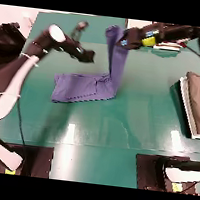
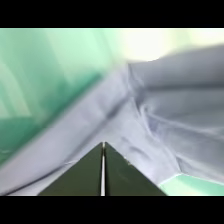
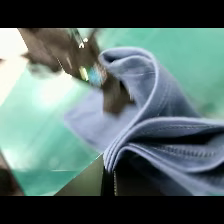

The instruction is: Fold the shirts.

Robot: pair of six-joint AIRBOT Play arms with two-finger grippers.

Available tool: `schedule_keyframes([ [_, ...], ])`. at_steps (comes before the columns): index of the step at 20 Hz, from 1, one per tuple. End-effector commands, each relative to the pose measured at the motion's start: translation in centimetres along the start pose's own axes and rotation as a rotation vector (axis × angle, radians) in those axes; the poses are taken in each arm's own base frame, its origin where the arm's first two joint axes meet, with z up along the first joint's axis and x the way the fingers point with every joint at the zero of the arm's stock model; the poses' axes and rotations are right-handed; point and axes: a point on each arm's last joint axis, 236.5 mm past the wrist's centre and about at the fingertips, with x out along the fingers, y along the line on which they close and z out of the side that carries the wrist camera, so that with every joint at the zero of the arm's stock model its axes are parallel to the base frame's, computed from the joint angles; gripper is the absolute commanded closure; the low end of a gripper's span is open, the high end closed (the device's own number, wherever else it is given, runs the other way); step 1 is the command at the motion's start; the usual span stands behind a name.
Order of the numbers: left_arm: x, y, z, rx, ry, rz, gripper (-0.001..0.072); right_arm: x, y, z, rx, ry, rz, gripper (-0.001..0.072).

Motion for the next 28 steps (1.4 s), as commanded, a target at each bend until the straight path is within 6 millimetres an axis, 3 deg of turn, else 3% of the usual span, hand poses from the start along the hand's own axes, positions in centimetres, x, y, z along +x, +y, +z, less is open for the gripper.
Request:
schedule_keyframes([
  [1,-10.7,3.9,4.6,0.019,-0.152,0.12,0.0681,6.4,4.6,-0.1,-0.018,-0.009,0.159,0.0694],
  [4,-19.3,5.7,6.9,0.018,-0.301,0.211,0.068,15.0,9.0,-0.5,-0.042,-0.086,0.267,0.0689],
  [5,-21.7,6.0,7.2,0.014,-0.343,0.232,0.068,17.6,10.0,-0.7,-0.058,-0.122,0.269,0.0577],
  [6,-23.6,6.2,7.4,0.011,-0.374,0.248,0.068,19.9,10.7,-0.9,-0.075,-0.147,0.26,0.0392],
  [7,-25.2,6.4,7.5,0.008,-0.4,0.263,0.0681,21.6,11.6,-1.4,-0.097,-0.146,0.27,0.0314],
  [9,-26.8,6.5,7.3,0.004,-0.414,0.279,0.0681,22.5,12.6,-1.9,-0.162,-0.116,0.285,0.0316],
  [10,-27.0,6.4,7.0,0.004,-0.406,0.279,0.068,22.2,11.8,-2.1,-0.201,-0.086,0.261,0.0337],
  [12,-26.8,6.2,6.4,0.003,-0.381,0.273,0.0681,20.6,9.3,-2.5,-0.222,-0.033,0.21,0.0349],
  [13,-26.6,6.0,6.3,0.006,-0.375,0.27,0.0681,19.5,7.0,-2.8,-0.211,-0.007,0.17,0.0349],
  [16,-25.7,4.8,6.3,0.04,-0.362,0.253,0.0681,16.0,-1.7,-5.1,-0.113,0.079,0.016,0.035],
  [20,-24.0,2.2,6.2,0.108,-0.334,0.215,0.068,10.6,-13.3,-10.9,0.163,0.195,-0.144,0.0341],
  [21,-23.6,1.6,6.1,0.123,-0.329,0.207,0.0681,9.7,-15.5,-12.3,0.242,0.213,-0.165,0.0252],
  [22,-23.4,1.0,6.1,0.131,-0.328,0.198,0.068,9.0,-17.2,-13.7,0.313,0.229,-0.179,0.0138],
  [25,-23.1,0.2,6.4,0.153,-0.34,0.189,0.068,8.0,-20.7,-16.5,0.431,0.232,-0.222,0.0142],
  [28,-23.2,0.2,6.7,0.153,-0.353,0.19,0.0681,9.1,-20.9,-17.2,0.454,0.216,-0.226,0.0156],
])
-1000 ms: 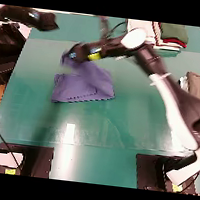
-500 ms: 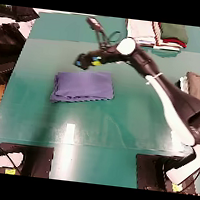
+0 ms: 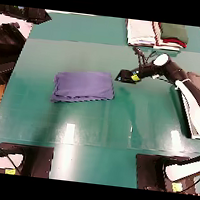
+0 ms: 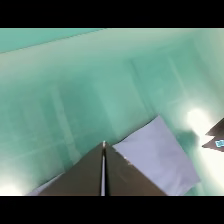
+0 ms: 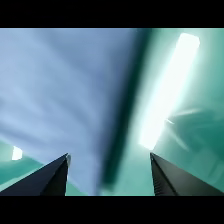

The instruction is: Fold the shirts.

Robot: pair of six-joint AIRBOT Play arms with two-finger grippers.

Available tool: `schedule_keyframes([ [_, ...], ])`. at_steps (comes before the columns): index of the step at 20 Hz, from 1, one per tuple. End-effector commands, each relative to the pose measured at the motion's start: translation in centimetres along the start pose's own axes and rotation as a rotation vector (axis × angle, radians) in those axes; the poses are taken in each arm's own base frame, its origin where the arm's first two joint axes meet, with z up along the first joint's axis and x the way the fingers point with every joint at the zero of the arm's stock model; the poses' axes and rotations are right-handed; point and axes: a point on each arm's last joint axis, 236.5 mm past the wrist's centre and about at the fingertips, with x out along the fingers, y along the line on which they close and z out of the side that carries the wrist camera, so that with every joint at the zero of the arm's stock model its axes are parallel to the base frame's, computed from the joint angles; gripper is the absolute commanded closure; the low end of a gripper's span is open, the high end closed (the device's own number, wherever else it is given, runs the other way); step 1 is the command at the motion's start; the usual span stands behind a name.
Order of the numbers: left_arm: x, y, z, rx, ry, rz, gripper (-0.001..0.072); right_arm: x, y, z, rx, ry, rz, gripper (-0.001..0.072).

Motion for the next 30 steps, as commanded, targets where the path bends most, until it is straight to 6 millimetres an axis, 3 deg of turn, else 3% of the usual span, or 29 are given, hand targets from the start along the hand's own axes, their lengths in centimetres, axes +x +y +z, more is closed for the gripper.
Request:
schedule_keyframes([
  [1,0.1,-0.3,0.3,0.009,-0.013,-0.003,0.068,1.2,-1.3,-0.6,0.089,-0.009,0.014,0.0199],
  [5,0.1,-0.3,0.3,0.009,-0.01,-0.004,0.0681,5.2,1.4,-0.9,0.151,0.027,0.139,0.0205],
  [9,0.1,-0.4,-0.2,0.009,0.008,-0.008,0.068,9.5,5.2,-1.0,0.096,0.107,0.211,0.0205],
  [10,0.1,-0.4,-0.2,0.009,0.01,-0.008,0.068,10.6,6.1,-0.9,0.07,0.117,0.216,0.0252],
  [11,0.1,-0.4,-0.2,0.009,0.01,-0.008,0.068,11.5,6.9,-0.7,0.048,0.116,0.221,0.0364],
  [13,0.1,-0.5,-0.4,0.009,0.018,-0.01,0.068,12.8,8.6,0.0,-0.001,0.11,0.234,0.0664],
  [16,0.5,-0.3,-1.5,-0.003,0.054,-0.013,0.068,11.2,10.4,2.8,-0.072,0.037,0.235,0.0694],
  [19,2.1,0.0,-4.0,-0.036,0.121,-0.027,0.068,5.2,7.6,7.3,-0.126,-0.071,0.121,0.0694],
  [21,3.1,-0.1,-5.9,-0.057,0.17,-0.038,0.0681,-0.6,4.1,9.9,-0.108,-0.153,0.028,0.0694],
  [23,4.0,-0.8,-7.2,-0.057,0.203,-0.054,0.0681,-7.9,-0.9,11.6,-0.066,-0.234,-0.09,0.0693],
  [26,4.5,-2.4,-7.3,-0.036,0.204,-0.078,0.0681,-18.6,-8.7,11.4,0.037,-0.324,-0.254,0.0693],
  [30,5.1,-4.8,-6.8,-0.005,0.177,-0.111,0.0681,-31.7,-17.5,8.7,0.223,-0.5,-0.389,0.0693],
])
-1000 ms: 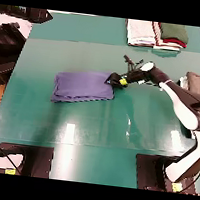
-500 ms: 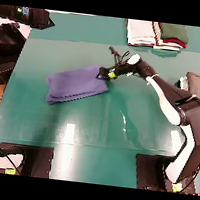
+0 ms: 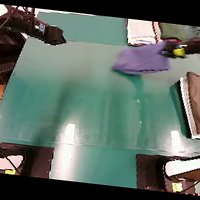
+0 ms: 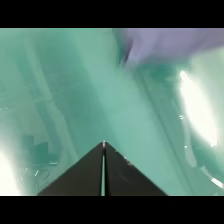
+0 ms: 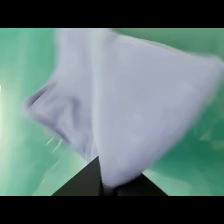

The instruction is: Fold the shirts.

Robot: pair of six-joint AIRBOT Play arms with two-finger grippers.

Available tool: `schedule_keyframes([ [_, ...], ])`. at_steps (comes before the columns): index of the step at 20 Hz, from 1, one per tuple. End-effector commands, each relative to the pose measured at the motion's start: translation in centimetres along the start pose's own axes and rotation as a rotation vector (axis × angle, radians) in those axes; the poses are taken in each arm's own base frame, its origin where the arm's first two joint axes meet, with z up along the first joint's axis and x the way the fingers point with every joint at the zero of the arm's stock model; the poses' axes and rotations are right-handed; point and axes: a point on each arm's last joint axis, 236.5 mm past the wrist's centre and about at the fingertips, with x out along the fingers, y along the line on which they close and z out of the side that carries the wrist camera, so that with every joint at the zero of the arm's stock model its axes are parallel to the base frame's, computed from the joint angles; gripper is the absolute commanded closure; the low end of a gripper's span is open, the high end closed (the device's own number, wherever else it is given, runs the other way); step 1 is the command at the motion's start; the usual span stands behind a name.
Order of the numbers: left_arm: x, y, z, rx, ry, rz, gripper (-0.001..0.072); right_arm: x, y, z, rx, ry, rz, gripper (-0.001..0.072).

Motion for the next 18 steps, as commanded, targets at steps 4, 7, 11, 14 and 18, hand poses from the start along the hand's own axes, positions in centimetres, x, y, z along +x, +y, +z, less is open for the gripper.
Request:
schedule_keyframes([
  [4,1.3,-4.2,0.2,0.059,-0.018,-0.057,0.068,-14.7,-16.6,1.6,0.252,-0.225,-0.26,0.0693],
  [7,1.8,-6.3,0.2,0.089,-0.025,-0.085,0.0681,-17.1,-19.3,1.3,0.325,-0.275,-0.265,0.0694],
  [11,2.0,-7.6,0.3,0.106,-0.032,-0.101,0.0681,-20.9,-17.8,4.6,0.299,-0.403,-0.219,0.0694],
  [14,2.0,-7.6,0.2,0.106,-0.028,-0.102,0.068,-25.4,-14.8,7.9,0.202,-0.513,-0.226,0.0694],
  [18,2.0,-7.6,0.0,0.106,-0.023,-0.103,0.068,-28.4,-12.3,8.1,0.158,-0.563,-0.241,0.0693],
])
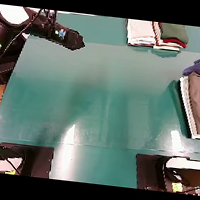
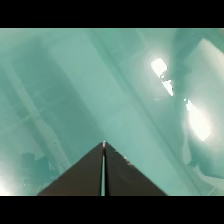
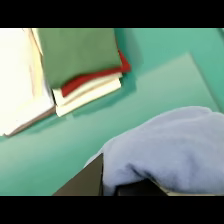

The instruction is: Fold the shirts.

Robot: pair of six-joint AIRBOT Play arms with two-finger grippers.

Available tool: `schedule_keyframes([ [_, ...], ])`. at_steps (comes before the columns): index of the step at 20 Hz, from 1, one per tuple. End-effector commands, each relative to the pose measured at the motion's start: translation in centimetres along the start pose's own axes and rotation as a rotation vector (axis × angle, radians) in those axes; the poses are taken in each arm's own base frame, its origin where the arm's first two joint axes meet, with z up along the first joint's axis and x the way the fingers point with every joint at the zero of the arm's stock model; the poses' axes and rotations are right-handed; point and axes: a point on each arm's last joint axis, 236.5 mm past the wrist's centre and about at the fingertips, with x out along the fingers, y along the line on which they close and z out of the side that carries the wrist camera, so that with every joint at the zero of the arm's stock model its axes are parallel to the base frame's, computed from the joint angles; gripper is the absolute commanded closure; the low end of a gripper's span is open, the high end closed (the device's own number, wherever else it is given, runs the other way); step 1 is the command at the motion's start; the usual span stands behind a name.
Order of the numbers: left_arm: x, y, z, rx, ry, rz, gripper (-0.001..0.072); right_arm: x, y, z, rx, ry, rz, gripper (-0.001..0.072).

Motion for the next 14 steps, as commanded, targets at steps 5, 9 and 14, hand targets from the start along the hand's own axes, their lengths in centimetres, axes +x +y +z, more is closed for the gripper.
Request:
schedule_keyframes([
  [5,0.0,-0.1,-0.2,0.003,0.006,-0.002,0.068,-5.7,-0.6,-2.0,0.007,-0.006,-0.057,0.0693],
  [9,0.0,-0.1,-0.2,0.004,0.006,-0.002,0.068,-8.4,-4.8,-7.1,0.012,0.083,-0.176,0.0693],
  [14,0.0,-0.1,-0.2,0.011,0.009,-0.002,0.068,-11.7,-13.2,-18.5,0.004,0.345,-0.507,0.0691],
])
